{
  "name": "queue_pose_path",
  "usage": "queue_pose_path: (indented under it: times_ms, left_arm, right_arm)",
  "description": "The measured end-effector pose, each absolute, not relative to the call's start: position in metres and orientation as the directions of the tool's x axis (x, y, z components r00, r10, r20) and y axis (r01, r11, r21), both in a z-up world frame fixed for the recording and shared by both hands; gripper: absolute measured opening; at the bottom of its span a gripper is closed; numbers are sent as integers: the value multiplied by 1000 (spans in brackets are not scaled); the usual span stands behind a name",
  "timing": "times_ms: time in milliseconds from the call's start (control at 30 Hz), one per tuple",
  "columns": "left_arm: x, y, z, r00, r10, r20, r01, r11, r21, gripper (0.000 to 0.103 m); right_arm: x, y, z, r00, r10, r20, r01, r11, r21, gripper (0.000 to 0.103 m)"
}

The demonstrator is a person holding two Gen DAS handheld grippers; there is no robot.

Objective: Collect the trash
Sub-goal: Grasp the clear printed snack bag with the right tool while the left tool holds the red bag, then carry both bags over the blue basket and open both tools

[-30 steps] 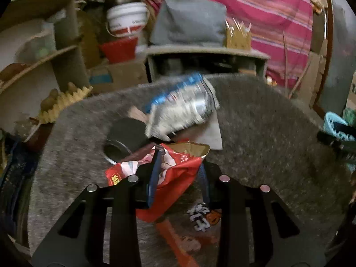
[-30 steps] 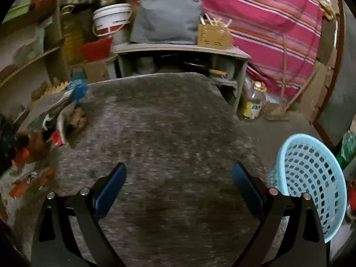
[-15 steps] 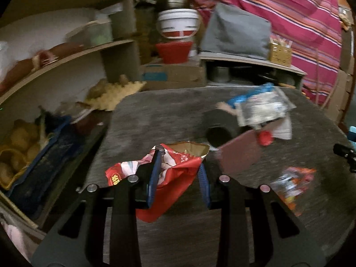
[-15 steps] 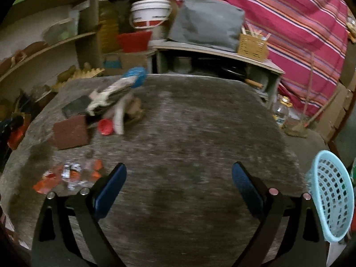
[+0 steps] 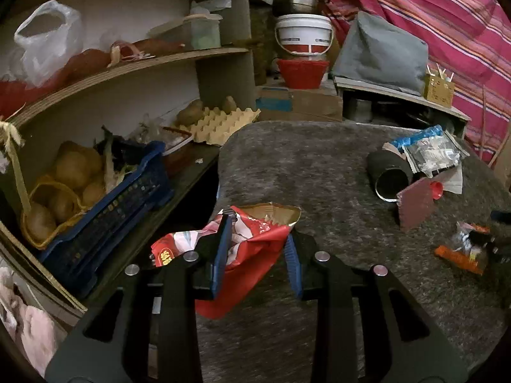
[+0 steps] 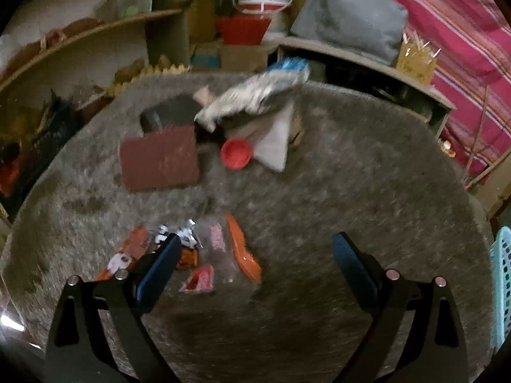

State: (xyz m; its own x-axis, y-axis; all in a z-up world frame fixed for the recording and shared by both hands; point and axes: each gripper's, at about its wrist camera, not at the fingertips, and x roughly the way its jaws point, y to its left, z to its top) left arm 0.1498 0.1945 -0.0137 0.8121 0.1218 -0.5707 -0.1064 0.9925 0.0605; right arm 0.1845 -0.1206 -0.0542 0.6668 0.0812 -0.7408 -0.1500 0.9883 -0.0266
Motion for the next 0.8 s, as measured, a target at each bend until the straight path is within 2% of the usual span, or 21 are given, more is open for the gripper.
queue_pose_path:
  times_ms: [67,133,200,300,500,633,800]
  left_arm:
    - [148,196,-13,814,120,-568,-105,993,59,30]
    - [146,194,-10,819,112,-562,-99,994,53,30]
    - [146,191,-8,823,102,-559,-90,995,49,30]
    - [145,183,-7,828,94,-554,-72,996,61,30]
    - [149,165,-11,820,101,-564,-54,994,98,30]
    - [155,152,-9,818,98,-567,-55,994,93,30]
    - [161,126,-1,827,73,-557,-30,996,85,30]
  right_arm:
    - [183,-117,-60,657,79,-749,-160,987,-36,91]
    - [181,-115,-62,655,91,-751,-176,984,-35,81]
    - [182,-116,-64,638,124,-760,-197,980,-5,59]
    - [180,-118,-68,613,184,-769,-228,972,51,43]
    - [174,-112,-65,620,193,-760,-269,963,26,15]
    - [170,-125,-48,663,204,-721,-248,968,45,11]
    - [165,-160,-24,727,170,-666,-190,981,43,11]
